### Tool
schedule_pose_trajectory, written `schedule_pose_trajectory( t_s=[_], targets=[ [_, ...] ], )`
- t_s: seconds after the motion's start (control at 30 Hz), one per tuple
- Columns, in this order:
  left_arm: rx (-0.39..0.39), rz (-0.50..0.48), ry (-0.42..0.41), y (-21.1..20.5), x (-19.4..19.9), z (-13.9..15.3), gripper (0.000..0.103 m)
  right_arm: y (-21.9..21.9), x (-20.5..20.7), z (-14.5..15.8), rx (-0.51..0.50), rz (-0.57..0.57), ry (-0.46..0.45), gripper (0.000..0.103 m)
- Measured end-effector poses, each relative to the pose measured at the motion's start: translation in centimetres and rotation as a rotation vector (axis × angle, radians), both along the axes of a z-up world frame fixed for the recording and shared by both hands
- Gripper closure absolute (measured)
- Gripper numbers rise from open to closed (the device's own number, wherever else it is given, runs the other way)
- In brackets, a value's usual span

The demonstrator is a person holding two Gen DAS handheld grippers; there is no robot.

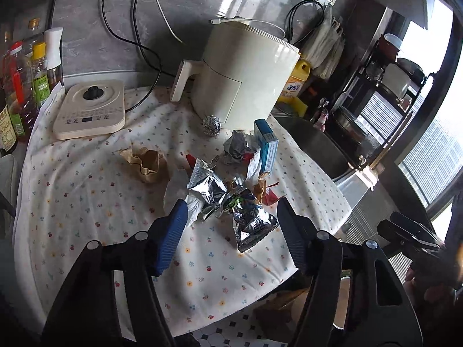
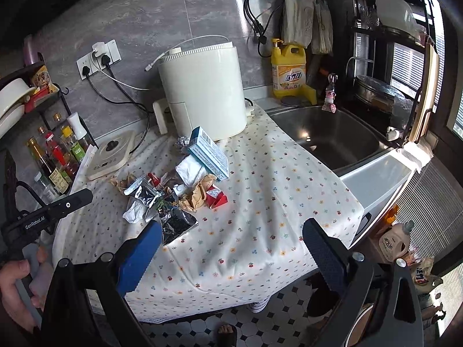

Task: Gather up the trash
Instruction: 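Reach the right tool to the silver foil wrapper and close on it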

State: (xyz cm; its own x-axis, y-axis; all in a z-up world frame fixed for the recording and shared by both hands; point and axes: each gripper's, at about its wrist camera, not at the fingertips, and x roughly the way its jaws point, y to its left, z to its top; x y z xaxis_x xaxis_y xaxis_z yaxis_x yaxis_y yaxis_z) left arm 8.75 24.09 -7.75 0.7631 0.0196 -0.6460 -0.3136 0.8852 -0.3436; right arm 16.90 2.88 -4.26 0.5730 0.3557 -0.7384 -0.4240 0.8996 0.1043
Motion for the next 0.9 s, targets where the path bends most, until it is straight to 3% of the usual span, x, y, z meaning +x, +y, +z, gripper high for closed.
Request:
schedule_pose_trajectory(
  t_s=[0.13,0.4,0.57,0.7,0.83,0.9],
  targets=[
    [-0.014,-0.024,0.021,2.1,1.8,-1.7,0.049,1.8,0.9,-1.9,0.008,0.004,0.06,0.008],
    [-0.04,-0.058,0.073,4.9,5.6,-4.8,0.06,4.4,2.6,-6.5,0.053,0.031,0.228,0.034],
    [-0.077,-0.074,0.105,5.7,7.3,-6.8,0.064,5.2,3.5,-8.6,0.057,0.017,0.295,0.037],
    [-0.106,-0.091,0.117,5.9,8.0,-7.6,0.09,5.7,3.7,-9.4,0.06,0.013,0.324,0.037],
    [-0.11,-0.109,0.072,5.6,7.7,-6.9,0.1,6.2,4.1,-9.8,0.055,0.025,0.339,0.037],
    [-0.117,-0.108,0.05,5.7,7.2,-6.3,0.1,6.5,4.5,-10.2,0.059,0.032,0.357,0.04]
  ],
)
